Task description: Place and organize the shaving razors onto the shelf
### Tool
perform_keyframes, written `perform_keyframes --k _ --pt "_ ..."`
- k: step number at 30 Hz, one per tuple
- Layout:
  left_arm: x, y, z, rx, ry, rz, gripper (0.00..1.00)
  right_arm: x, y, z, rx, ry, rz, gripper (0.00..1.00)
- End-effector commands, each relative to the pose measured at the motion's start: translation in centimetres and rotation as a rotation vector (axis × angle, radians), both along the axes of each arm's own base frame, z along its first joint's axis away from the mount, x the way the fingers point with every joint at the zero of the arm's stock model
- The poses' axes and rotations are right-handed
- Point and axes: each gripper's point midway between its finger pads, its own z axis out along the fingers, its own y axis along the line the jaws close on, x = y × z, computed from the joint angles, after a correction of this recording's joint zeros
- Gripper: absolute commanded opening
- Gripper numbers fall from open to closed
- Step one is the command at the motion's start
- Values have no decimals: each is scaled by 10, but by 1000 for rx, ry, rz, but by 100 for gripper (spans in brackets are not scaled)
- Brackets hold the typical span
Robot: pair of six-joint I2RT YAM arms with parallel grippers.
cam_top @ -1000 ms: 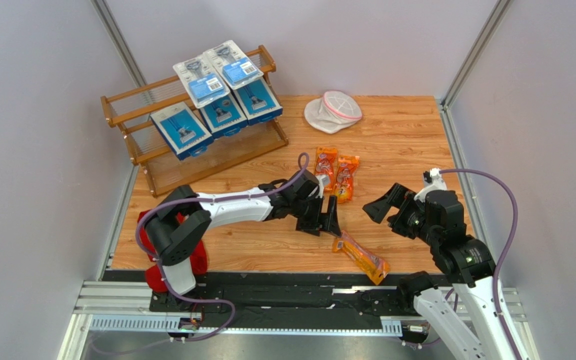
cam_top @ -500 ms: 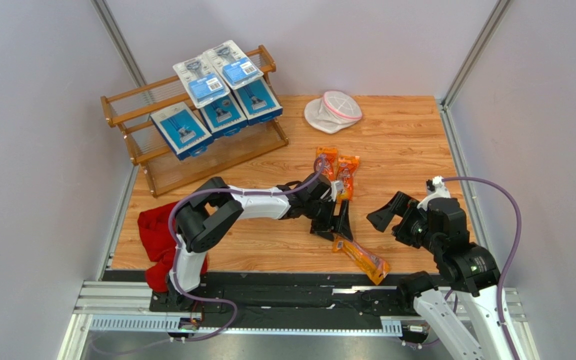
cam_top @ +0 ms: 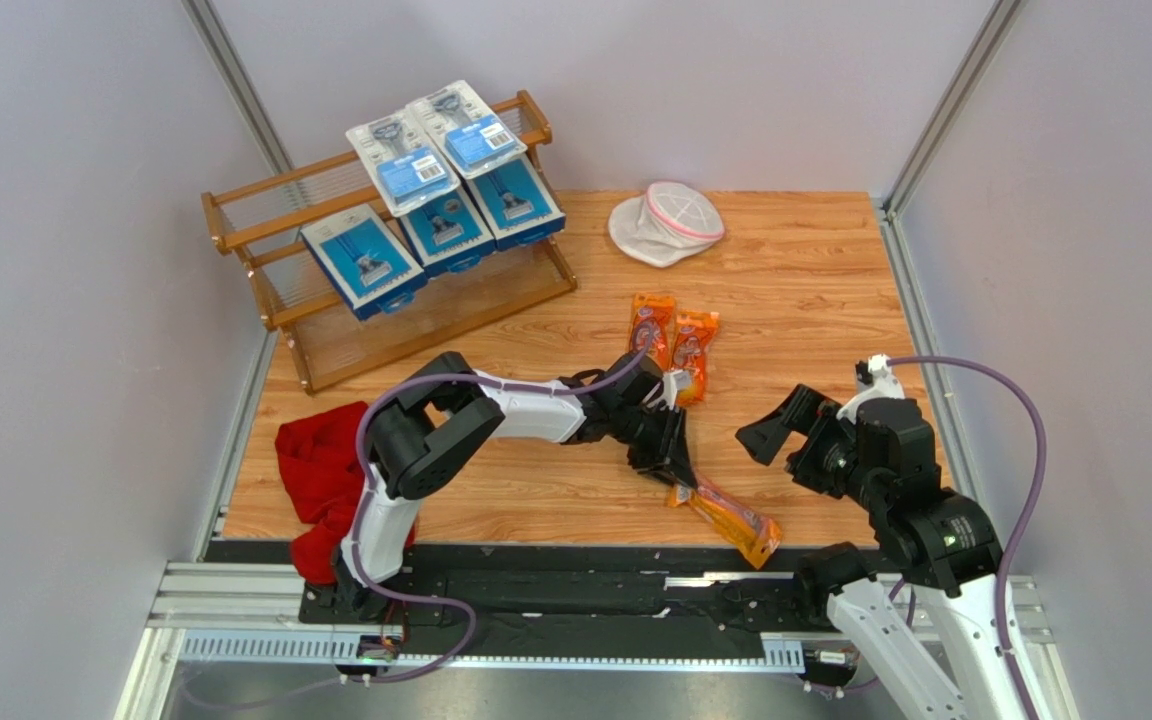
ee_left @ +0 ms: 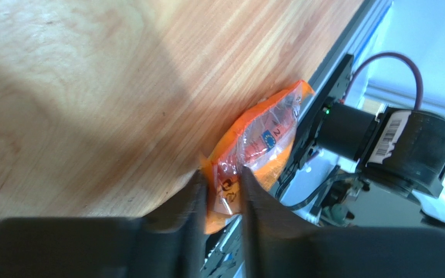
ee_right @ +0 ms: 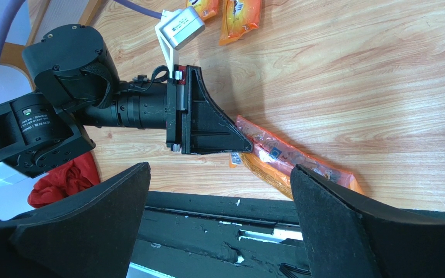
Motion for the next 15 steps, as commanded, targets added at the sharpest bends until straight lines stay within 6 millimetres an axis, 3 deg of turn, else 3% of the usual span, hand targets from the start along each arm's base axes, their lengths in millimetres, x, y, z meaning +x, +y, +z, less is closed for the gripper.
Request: perform_keyframes --k 1,5,15 --pt "-3 -6 -1 -44 -14 -28 20 0 -5 6 -11 -31 -13 95" --pt "-5 -5 1 -58 -13 -30 1 -2 -7 6 -17 -38 -14 95" --pt "0 4 37 -81 -82 -34 0 -5 -5 5 -21 -39 13 95"
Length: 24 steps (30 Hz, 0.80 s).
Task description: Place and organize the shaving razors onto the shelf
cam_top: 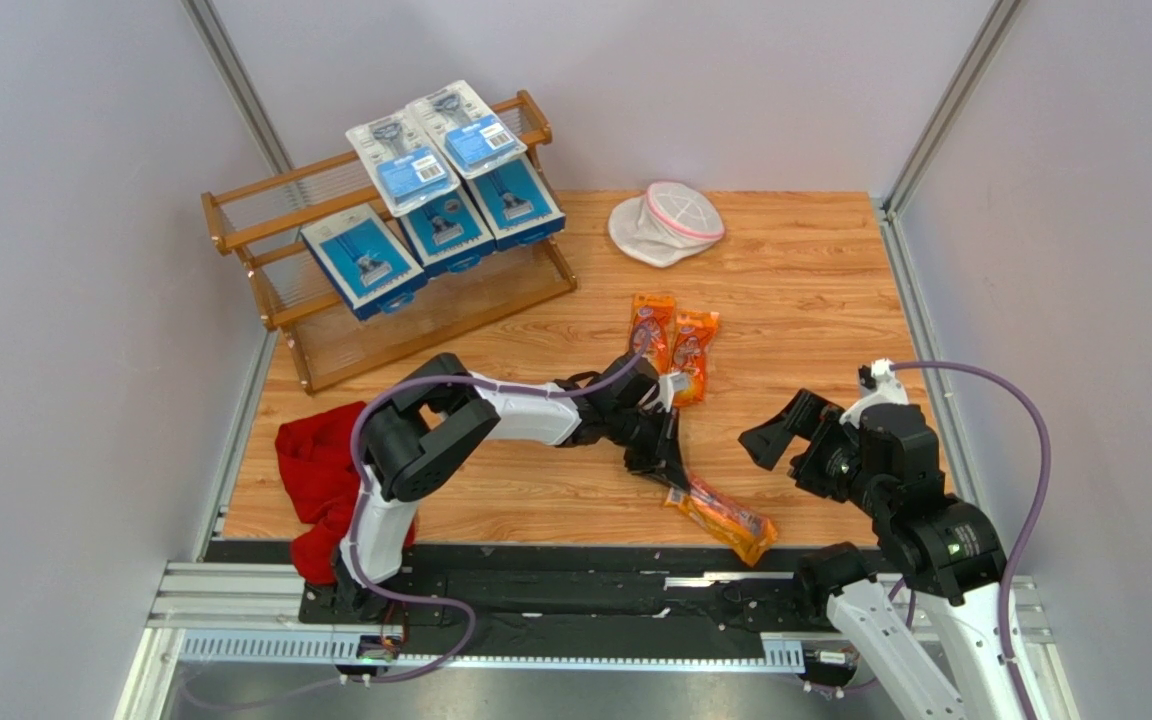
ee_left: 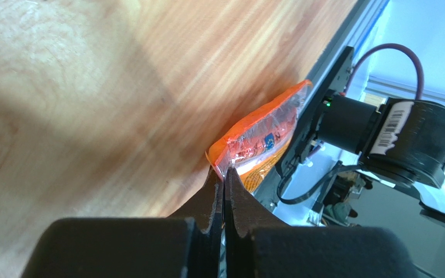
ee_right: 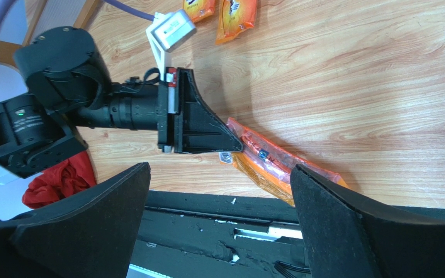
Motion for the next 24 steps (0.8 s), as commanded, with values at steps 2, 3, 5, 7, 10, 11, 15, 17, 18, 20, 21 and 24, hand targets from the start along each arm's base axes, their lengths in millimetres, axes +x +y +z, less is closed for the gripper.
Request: perform_keyframes --k 2,3,5,7,10,11,15,17,18,20,21,24 --pt "11 4 52 -86 -99 -16 0 -1 1 6 -4 -31 22 95" --pt "11 8 54 -82 -105 -16 0 -1 2 6 3 -31 29 95" --pt "20 16 69 -98 -138 -3 0 0 5 8 13 -39 37 94" --pt "25 28 82 -90 -156 12 0 -1 8 8 28 -39 51 94" --pt "32 45 98 -82 -194 25 0 0 16 6 60 -41 79 94" --pt "34 50 102 -83 -209 25 0 2 20 9 80 -54 89 94" --pt "39 73 124 -89 -245 63 0 2 40 14 179 -74 167 93" --pt "38 83 126 -79 -250 72 0 5 55 21 250 -96 226 92" --pt "41 89 134 -90 -264 86 0 5 59 22 268 -96 244 91" --pt "39 97 135 -82 -267 89 0 6 67 26 291 -108 289 90" --pt "41 103 142 -90 -279 102 0 8 69 25 291 -92 294 90" --pt "41 118 151 -90 -298 127 0 12 74 29 295 -94 324 90"
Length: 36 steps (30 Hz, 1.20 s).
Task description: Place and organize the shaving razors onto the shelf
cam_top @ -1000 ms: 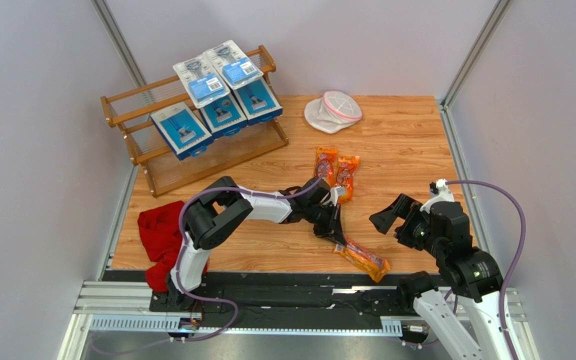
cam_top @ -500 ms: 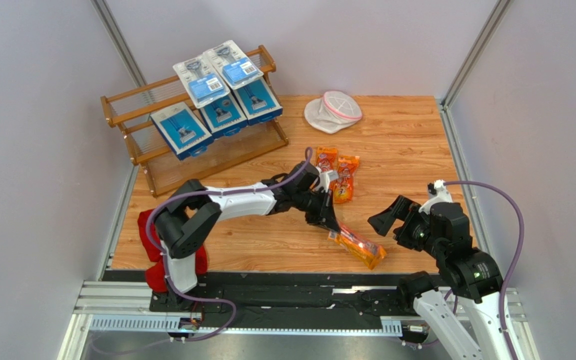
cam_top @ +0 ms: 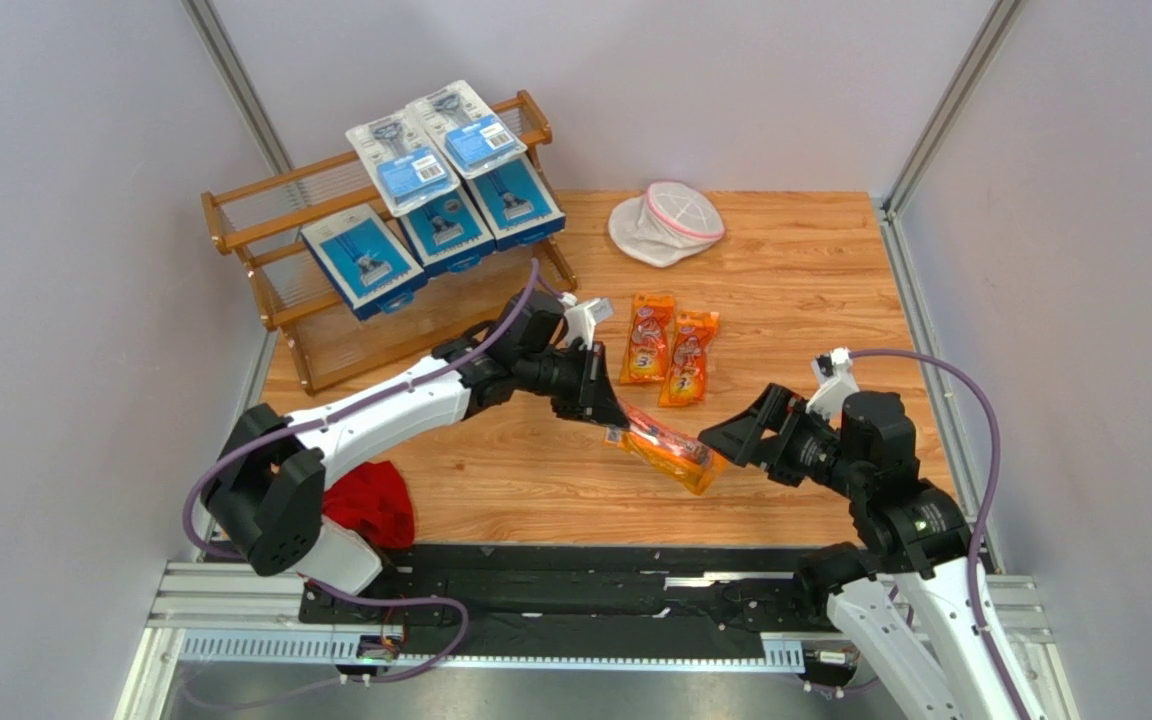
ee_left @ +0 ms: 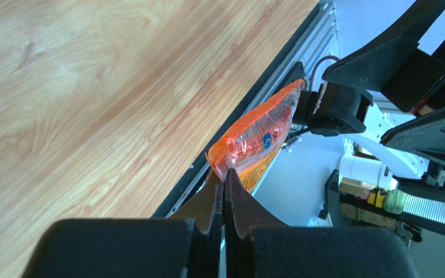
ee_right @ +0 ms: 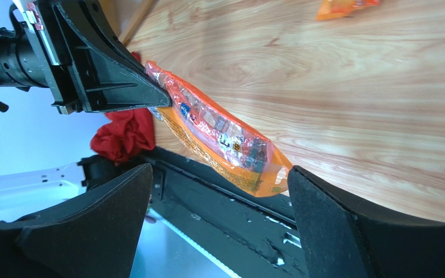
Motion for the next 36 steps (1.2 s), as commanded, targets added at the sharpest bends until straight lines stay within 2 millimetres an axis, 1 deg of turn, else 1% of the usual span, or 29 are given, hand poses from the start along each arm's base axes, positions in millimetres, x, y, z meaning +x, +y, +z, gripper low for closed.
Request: perform_keyframes --k 1,3,4,5,6,7,8,9,10,12,13,14,15,16,17,19,23,24,26,27,28,32,33,35,36 --pt "-3 25 15 2 -48 17 0 9 19 30 86 -87 90 90" --pt "-3 37 19 1 -53 42 0 11 23 30 105 -76 96 90" --pt "-3 41 20 -2 -55 50 0 14 26 35 118 -96 103 90" --pt "-1 47 21 0 -53 67 0 14 28 34 129 -91 111 90" --pt "-3 53 25 -7 -62 74 0 15 31 33 145 -79 110 90" --pt "-4 58 25 2 -61 82 0 16 36 34 158 -86 123 89" --pt "-2 64 26 3 -63 99 0 17 38 33 162 -85 126 89" --pt "-3 69 30 -2 -73 108 0 18 41 31 167 -80 130 89" --pt "-5 74 30 7 -70 111 0 17 49 32 179 -78 153 89" --pt "-3 83 37 -1 -86 131 0 19 56 31 174 -79 156 88" --pt "-5 88 37 6 -81 132 0 15 65 32 176 -82 189 88" --pt "-3 93 42 -2 -93 148 0 19 69 28 162 -75 183 89" --pt "-3 96 45 -6 -96 151 0 18 74 27 156 -68 194 88" --pt "-5 99 46 -5 -92 152 0 14 83 33 160 -81 226 89" --pt "-3 103 50 -12 -99 164 0 17 88 29 145 -73 225 89" --pt "-6 107 53 -15 -97 159 0 16 95 35 153 -83 244 89" --pt "-8 115 63 -35 -115 166 0 20 105 41 178 -93 256 88" --pt "-8 115 65 -40 -115 162 0 22 107 39 173 -91 257 88" --pt "-11 117 68 -47 -117 153 0 22 111 43 179 -99 270 87" --pt "-12 116 71 -50 -121 148 0 22 114 40 176 -92 279 87" --pt "-13 116 72 -57 -119 143 0 23 117 44 192 -109 284 87" --pt "-16 116 79 -81 -122 132 0 20 129 44 210 -107 317 86" --pt "-16 115 79 -85 -120 132 0 18 133 47 218 -114 329 85" --pt "-17 115 81 -93 -125 133 0 17 138 46 223 -108 347 83" --pt "-16 115 82 -95 -123 135 0 15 141 48 235 -112 361 80"
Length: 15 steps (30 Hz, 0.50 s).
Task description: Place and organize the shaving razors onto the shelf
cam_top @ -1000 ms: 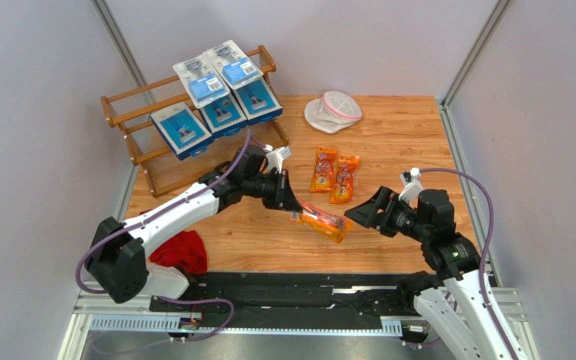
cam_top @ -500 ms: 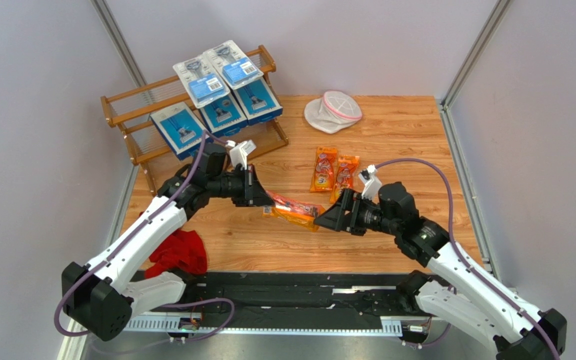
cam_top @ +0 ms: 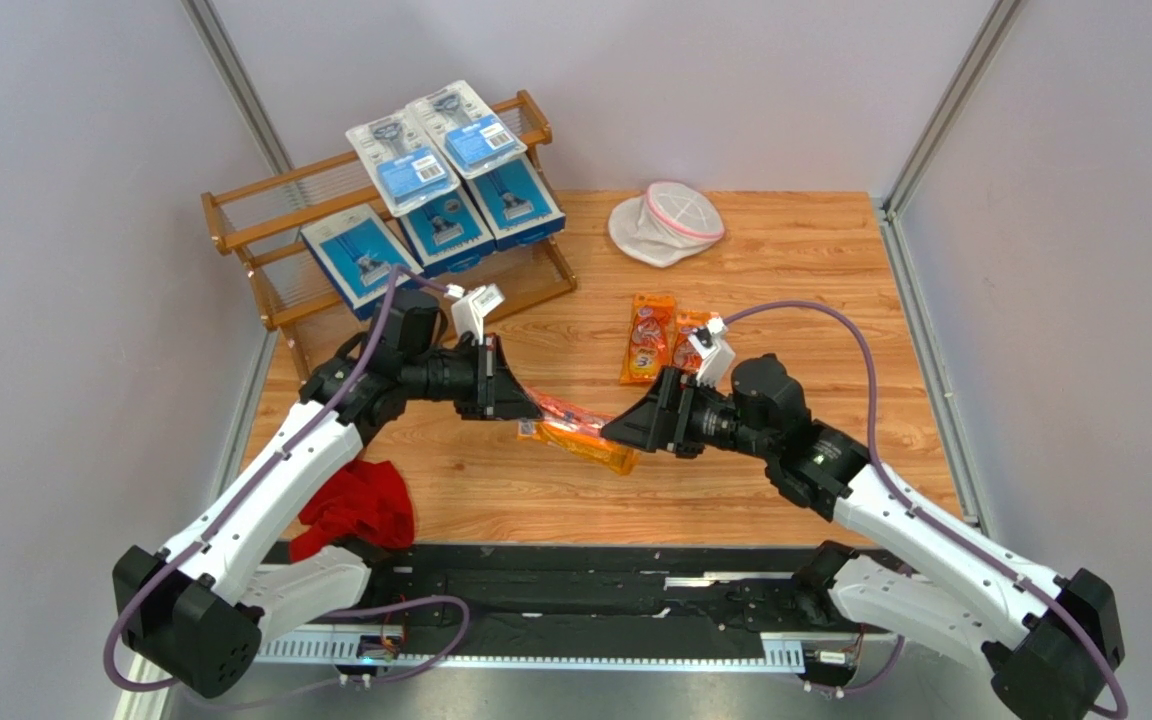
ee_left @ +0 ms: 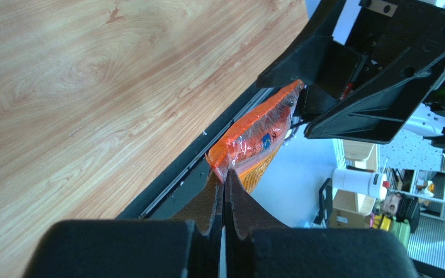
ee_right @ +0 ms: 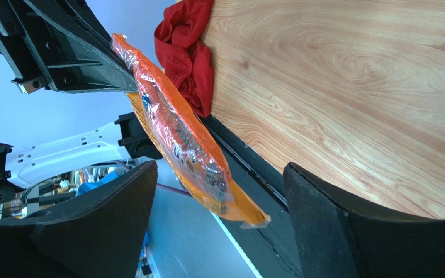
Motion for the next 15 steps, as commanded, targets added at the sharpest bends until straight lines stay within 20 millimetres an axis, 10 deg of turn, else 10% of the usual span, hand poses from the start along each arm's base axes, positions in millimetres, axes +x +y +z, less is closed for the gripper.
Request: perform_keyframes --k 1,15 --pt "-1 0 25 -50 -60 -17 0 3 18 38 110 -80 34 78" --pt "9 -4 33 -120 -48 23 0 -8 22 41 196 -71 68 37"
